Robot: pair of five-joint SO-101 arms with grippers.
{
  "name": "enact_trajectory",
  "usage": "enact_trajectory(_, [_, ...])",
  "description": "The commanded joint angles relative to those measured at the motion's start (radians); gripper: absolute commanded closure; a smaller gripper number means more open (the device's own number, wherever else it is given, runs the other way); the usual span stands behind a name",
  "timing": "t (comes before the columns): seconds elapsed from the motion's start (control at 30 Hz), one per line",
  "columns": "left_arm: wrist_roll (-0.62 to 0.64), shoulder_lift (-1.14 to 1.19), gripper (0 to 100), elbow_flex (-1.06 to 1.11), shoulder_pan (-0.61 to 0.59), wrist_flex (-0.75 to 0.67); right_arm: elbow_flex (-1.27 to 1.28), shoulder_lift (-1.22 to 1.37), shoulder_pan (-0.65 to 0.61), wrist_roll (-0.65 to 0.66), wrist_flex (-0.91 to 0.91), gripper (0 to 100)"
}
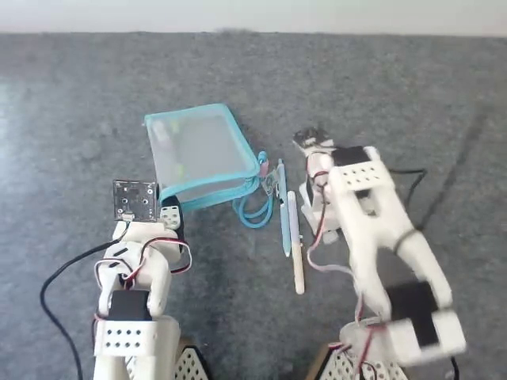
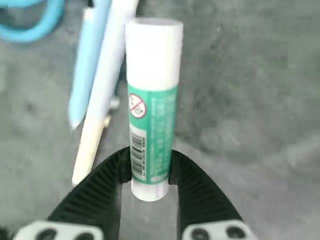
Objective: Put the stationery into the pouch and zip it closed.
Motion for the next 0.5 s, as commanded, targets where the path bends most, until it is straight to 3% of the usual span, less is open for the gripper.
enact_trajectory(0.0, [-0.003, -0.008, 99, -0.024, 0.011, -0.009, -0.107, -0.282, -0.070, 0.055, 0.174, 99.1])
enact_trajectory(0.1, [-0.002, -0.011, 99, -0.024, 0.011, -0.009, -0.170, -0.410, -0.231, 0.063, 0.269, 99.1])
enact_trajectory(0.23, [-0.002, -0.011, 99, -0.024, 0.011, -0.009, -0.222, -0.392, -0.424, 0.064, 0.295, 99.1])
enact_trajectory(0.47, [-0.005, -0.011, 99, -0.024, 0.011, -0.009, -0.384, -0.116, -0.470, 0.066, 0.317, 99.1])
